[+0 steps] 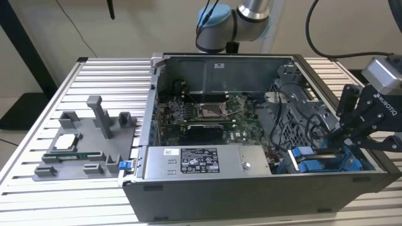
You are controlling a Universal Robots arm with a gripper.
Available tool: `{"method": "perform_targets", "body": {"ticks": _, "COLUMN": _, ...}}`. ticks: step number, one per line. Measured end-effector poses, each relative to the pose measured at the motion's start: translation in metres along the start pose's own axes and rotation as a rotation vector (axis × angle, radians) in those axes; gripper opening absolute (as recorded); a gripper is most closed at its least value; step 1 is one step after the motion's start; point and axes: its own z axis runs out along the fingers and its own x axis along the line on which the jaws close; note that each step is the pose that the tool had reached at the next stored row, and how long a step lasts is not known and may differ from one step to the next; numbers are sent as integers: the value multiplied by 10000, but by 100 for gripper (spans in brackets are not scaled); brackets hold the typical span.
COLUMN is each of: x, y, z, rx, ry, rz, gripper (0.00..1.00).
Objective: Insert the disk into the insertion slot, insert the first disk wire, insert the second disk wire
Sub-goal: 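Insert the first disk wire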
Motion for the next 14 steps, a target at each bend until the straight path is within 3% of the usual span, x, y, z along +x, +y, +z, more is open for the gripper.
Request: {"method": "perform_targets", "body": {"ticks": 14, "x": 16, "y": -24, "z": 49, "rx": 34, "ry": -59, "rz": 224, "gripper": 0}}
